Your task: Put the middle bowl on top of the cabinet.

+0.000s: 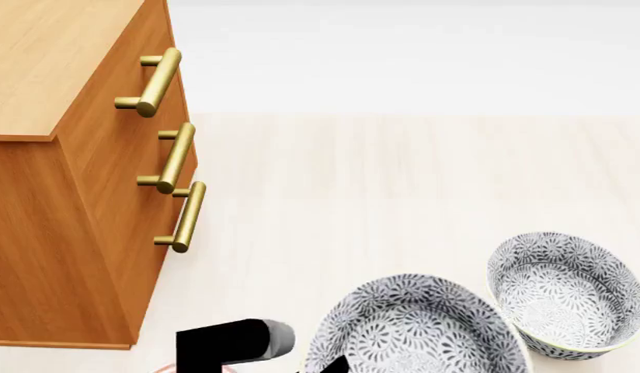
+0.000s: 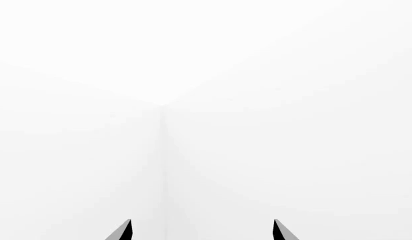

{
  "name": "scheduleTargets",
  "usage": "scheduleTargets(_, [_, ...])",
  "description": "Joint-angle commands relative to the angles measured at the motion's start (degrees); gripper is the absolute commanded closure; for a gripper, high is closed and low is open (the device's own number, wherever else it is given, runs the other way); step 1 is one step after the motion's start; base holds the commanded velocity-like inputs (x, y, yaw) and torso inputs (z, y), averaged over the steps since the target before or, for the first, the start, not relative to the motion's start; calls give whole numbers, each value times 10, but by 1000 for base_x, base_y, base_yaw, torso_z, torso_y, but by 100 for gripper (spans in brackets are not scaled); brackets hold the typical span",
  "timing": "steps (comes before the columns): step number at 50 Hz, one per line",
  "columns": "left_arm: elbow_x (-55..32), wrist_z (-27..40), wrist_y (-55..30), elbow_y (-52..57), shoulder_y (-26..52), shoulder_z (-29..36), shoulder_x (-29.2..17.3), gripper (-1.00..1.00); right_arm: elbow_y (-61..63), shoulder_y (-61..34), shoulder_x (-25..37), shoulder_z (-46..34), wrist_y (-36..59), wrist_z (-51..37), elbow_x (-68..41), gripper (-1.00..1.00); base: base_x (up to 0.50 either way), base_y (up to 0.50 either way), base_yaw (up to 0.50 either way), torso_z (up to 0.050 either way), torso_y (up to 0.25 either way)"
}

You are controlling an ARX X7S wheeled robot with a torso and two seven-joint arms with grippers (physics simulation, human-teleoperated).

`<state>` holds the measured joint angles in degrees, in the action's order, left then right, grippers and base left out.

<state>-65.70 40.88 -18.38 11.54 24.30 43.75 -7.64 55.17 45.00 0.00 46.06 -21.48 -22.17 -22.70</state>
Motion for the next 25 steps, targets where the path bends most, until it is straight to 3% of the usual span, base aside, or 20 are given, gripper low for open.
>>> scheduleTargets(1, [-31, 45, -1, 86, 20, -14, -18, 100, -4, 0, 0, -12, -7, -5, 12, -100, 0, 0, 0, 34, 225])
scheduleTargets(10, [-68, 85, -11, 191, 65, -46, -49, 100, -6, 0, 0, -40, -18, -23, 42, -100, 0, 0, 0, 34, 224])
scheduleTargets(17, [-147, 160, -45, 278, 160, -79, -75, 100, 5, 0, 0, -71, -14, -46, 77, -100, 0, 0, 0, 34, 225])
scheduleTargets(25, [-231, 231, -62, 327, 262, -109, -91, 100, 48, 0, 0, -95, 20, -75, 107, -100, 0, 0, 0, 5, 13])
